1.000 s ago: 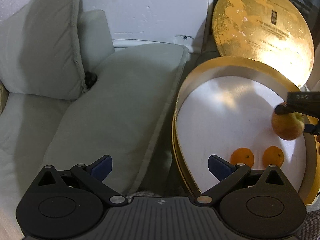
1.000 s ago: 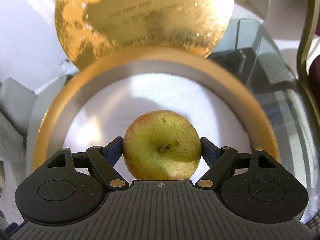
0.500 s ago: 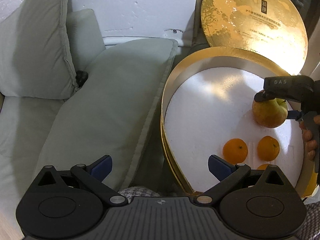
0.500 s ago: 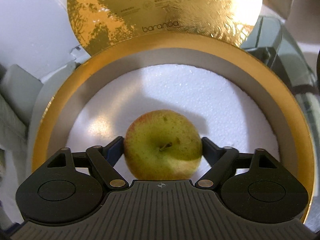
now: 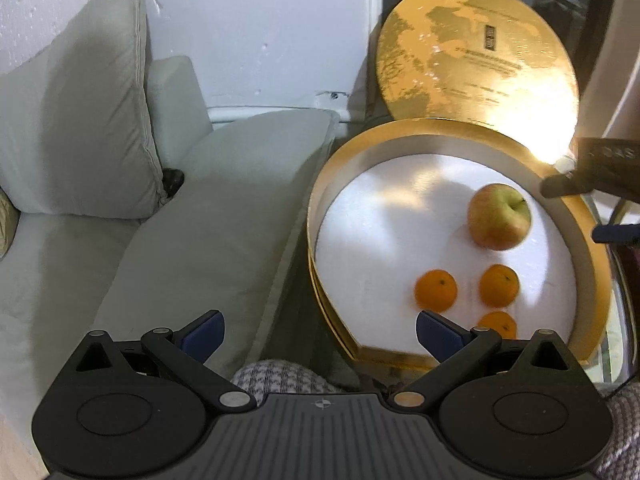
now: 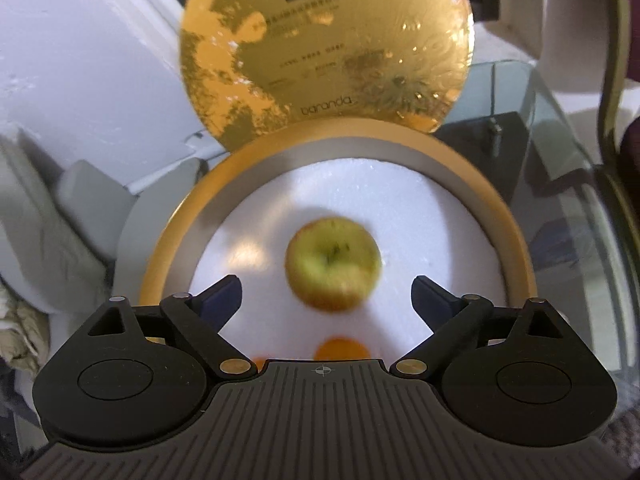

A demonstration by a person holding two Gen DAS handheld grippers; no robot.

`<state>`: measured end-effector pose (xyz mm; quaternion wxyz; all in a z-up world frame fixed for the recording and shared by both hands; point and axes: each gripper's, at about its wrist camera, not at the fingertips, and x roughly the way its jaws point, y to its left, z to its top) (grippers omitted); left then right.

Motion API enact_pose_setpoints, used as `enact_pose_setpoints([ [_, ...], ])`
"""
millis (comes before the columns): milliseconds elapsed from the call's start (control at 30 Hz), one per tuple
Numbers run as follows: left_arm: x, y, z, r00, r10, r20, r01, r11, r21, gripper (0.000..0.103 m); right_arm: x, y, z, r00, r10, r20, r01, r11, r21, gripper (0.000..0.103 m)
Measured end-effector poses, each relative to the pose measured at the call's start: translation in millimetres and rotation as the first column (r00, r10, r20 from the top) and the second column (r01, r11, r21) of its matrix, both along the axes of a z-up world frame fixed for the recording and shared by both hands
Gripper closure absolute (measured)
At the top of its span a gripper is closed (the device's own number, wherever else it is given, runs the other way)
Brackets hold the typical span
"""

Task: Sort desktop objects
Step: 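Carry the apple over the foam in the box and open the right tool, then raise the open right tool up and away from the box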

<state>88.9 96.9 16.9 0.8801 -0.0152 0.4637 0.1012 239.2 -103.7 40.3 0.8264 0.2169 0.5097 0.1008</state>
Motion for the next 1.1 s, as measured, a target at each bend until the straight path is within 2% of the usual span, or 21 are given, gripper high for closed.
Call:
enact_pose_setpoints([
  [200, -27.7, -21.2, 3.8, 0.999, -0.039, 0.004, 0.039, 0.999, 0.019, 0.001, -66.6, -24.2, 25.0, 1.0, 0.017, 0.02, -0.018, 0.999, 0.029, 0.004],
  [400, -45.3, -46.3, 10.9, 0.995, -0.101, 0.011, 0.1, 0.994, 0.032, 0.001, -127.7, -52.2, 26.8, 1.0, 0.0, 0.006, -0.001, 0.999, 0.037, 0.004],
  [567, -57.5, -73.9, 18.7, 0.985, -0.17, 0.033, 0.168, 0.984, 0.064, 0.001, -163.5, -71.6, 37.2, 0.999, 0.0, 0.039, -0.002, 1.0, 0.03, 0.004],
  [733, -64.5, -85.6, 20.9, 0.98, -0.194, 0.032, 0.191, 0.978, 0.086, 0.001, -182.6, -89.4, 46.8, 0.997, -0.024, 0.071, 0.022, 0.999, 0.031, 0.004],
  [1100, -69.6, -97.5, 22.8, 0.975, -0.222, 0.029, 0.217, 0.969, 0.114, 0.001, -199.9, -97.9, 40.3, 0.998, -0.028, 0.063, 0.023, 0.997, 0.072, 0.004],
])
